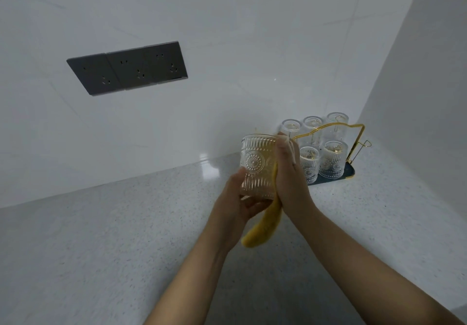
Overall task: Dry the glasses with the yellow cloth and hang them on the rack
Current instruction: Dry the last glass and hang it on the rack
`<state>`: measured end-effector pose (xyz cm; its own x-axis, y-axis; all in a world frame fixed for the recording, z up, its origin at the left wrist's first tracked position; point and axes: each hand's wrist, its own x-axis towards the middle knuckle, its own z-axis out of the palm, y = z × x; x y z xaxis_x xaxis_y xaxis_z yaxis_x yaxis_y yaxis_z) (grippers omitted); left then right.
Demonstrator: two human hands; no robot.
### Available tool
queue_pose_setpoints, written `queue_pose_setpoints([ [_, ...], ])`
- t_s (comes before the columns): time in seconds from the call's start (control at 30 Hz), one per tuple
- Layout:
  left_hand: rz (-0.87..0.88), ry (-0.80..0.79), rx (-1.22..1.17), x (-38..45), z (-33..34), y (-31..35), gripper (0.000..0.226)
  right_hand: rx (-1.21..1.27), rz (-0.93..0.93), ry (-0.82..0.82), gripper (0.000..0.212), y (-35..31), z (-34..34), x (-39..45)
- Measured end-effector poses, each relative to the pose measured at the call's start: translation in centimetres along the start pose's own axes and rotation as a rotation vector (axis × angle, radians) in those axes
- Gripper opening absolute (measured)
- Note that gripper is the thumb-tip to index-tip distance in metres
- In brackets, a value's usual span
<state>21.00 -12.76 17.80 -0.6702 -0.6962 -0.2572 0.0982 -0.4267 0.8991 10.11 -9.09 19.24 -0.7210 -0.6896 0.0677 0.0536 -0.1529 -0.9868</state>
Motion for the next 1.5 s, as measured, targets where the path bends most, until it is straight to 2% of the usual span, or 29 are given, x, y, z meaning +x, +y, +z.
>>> queue_pose_setpoints([
  [0.07,0.086,0.022,0.215,-0.1,-0.3,0.4,0.038,-0.072,-0.068,0.017,0.033,-0.1,0.1,-0.5],
  [0.13,0.156,-0.073,0.257,0.0,-0.3,0.2,0.038,-0.109,-0.127,0.032,0.043,0.0,0.5,-1.3],
  [0.2,0.182,-0.060,0.226,-0.1,-0.2,-0.5,0.050,-0.087,-0.110,0.048,0.040,0.3,0.8,-1.5],
  [0.27,0.100,-0.025,0.097,0.1,-0.3,-0.7,0.055,0.017,0.048,0.060,0.039,0.4,0.9,-0.8],
  [0.33,-0.029,-0.041,-0.083,0.2,-0.4,-0.6,0.062,0.124,0.273,0.079,0.050,0.8,0.6,0.1],
  [0.4,-0.111,-0.048,-0.172,0.2,-0.6,-0.6,0.061,0.179,0.365,0.105,0.053,0.5,0.2,0.2],
  [0.47,-0.109,-0.064,-0.163,0.3,-1.2,-1.0,0.061,0.221,0.334,0.136,0.054,0.0,-0.1,0.2],
  [0.57,-0.058,-0.071,-0.120,0.2,-1.9,-1.3,0.074,0.217,0.236,0.160,0.046,-1.3,-0.8,0.6],
  [0.63,0.027,0.032,-0.043,0.1,-1.9,-1.1,0.073,0.161,0.203,0.156,0.046,-2.0,-1.1,0.7],
  [0.7,0.170,0.142,0.054,0.1,-1.7,-1.0,0.067,-0.007,0.183,0.122,0.055,-2.2,-1.0,0.6],
  [0.8,0.347,0.220,0.175,0.2,-1.3,-1.4,0.056,-0.231,0.221,0.008,0.057,-2.7,-0.5,0.0],
  [1.0,0.452,0.189,0.315,-0.1,-1.6,-2.1,0.047,-0.265,0.419,-0.268,0.061,-3.3,-1.1,-0.2],
  [1.07,0.458,0.151,0.390,-0.2,-2.0,-1.4,0.046,-0.199,0.477,-0.357,0.054,-3.5,-1.6,-0.3],
  [1.13,0.411,0.104,0.381,-0.2,-2.2,-1.1,0.047,-0.080,0.519,-0.460,0.050,-4.1,-2.3,-0.5],
  [1.23,0.321,0.067,0.284,-0.2,-2.3,-0.9,0.047,-0.080,0.509,-0.647,0.053,-4.8,-2.8,-0.7],
  [1.33,0.223,0.023,0.153,-0.4,-2.2,-0.5,0.050,-0.175,0.506,-0.768,0.034,-5.4,-3.2,-1.2],
  [1.43,0.076,-0.027,0.066,-0.7,-2.0,0.4,0.053,-0.541,0.297,-0.994,0.023,-5.9,-3.2,-1.8],
  [1.5,-0.074,-0.034,0.022,-0.5,-2.2,0.5,0.064,-0.857,0.110,-1.056,0.034,-5.4,-3.0,-2.2],
])
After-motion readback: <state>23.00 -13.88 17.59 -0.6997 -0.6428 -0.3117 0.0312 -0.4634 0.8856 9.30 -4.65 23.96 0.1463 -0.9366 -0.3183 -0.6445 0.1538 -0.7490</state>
